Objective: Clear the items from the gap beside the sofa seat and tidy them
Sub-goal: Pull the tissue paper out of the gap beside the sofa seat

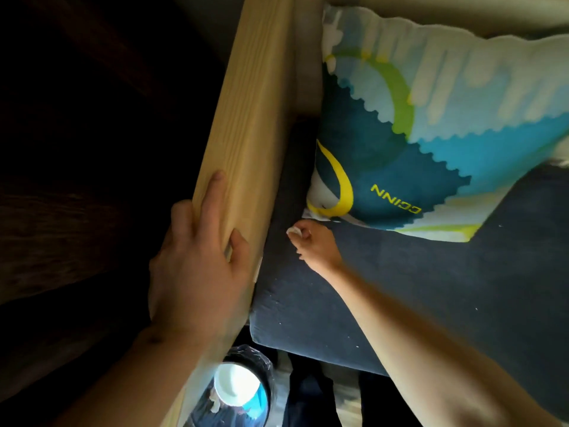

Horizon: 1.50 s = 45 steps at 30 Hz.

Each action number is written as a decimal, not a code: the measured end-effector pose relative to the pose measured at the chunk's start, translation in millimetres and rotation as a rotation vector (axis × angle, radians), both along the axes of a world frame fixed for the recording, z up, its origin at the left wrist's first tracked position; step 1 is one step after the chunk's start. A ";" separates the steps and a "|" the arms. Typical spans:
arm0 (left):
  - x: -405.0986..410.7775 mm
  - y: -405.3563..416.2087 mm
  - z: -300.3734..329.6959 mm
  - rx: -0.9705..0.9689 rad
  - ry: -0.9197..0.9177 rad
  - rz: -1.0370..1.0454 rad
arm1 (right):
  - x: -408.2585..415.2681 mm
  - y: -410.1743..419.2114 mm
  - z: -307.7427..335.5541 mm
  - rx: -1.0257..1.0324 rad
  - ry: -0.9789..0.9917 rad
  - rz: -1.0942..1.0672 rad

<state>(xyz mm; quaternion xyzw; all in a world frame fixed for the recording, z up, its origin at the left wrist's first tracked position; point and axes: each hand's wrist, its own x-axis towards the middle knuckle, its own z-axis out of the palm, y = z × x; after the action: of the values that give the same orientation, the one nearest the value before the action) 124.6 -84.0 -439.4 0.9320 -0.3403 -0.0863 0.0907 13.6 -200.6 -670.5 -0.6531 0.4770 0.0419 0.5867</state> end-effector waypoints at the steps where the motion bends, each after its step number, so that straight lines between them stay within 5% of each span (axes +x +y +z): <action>1: -0.5 0.8 -0.3 -0.001 0.000 -0.005 | -14.5 3.1 11.6 0.051 -0.013 -0.074; 8: -10.1 1.1 -0.2 0.035 -0.111 -0.089 | -94.3 9.2 128.7 0.277 -0.234 -0.398; 10: -34.0 -4.9 -0.7 -0.087 -0.131 -0.185 | -118.8 7.5 157.2 0.257 -0.300 -0.466; 13: -95.9 -35.7 -3.7 -0.308 0.165 -0.239 | -156.0 -0.1 183.1 0.177 -0.341 -0.506; 16: -153.2 -78.2 -9.2 -0.451 0.513 -0.079 | -191.6 -16.6 196.5 0.133 -0.338 -0.526; 25: -282.9 -167.0 -51.6 -0.373 0.955 0.150 | -307.4 -101.6 192.2 0.152 -0.263 -0.583; 35: -385.5 -286.6 -69.0 -0.243 1.009 0.127 | -400.0 -207.7 170.8 0.261 -0.317 -0.591; 45: -397.4 -327.1 -73.3 -0.196 0.988 0.044 | -412.8 -244.2 153.3 0.209 -0.280 -0.596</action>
<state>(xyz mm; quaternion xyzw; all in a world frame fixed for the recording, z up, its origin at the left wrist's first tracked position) -272.8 -411.1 -512.8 0.7738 -0.2437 -0.4829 0.3296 -399.1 -444.8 -517.2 -0.4209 0.5549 -0.1724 0.6966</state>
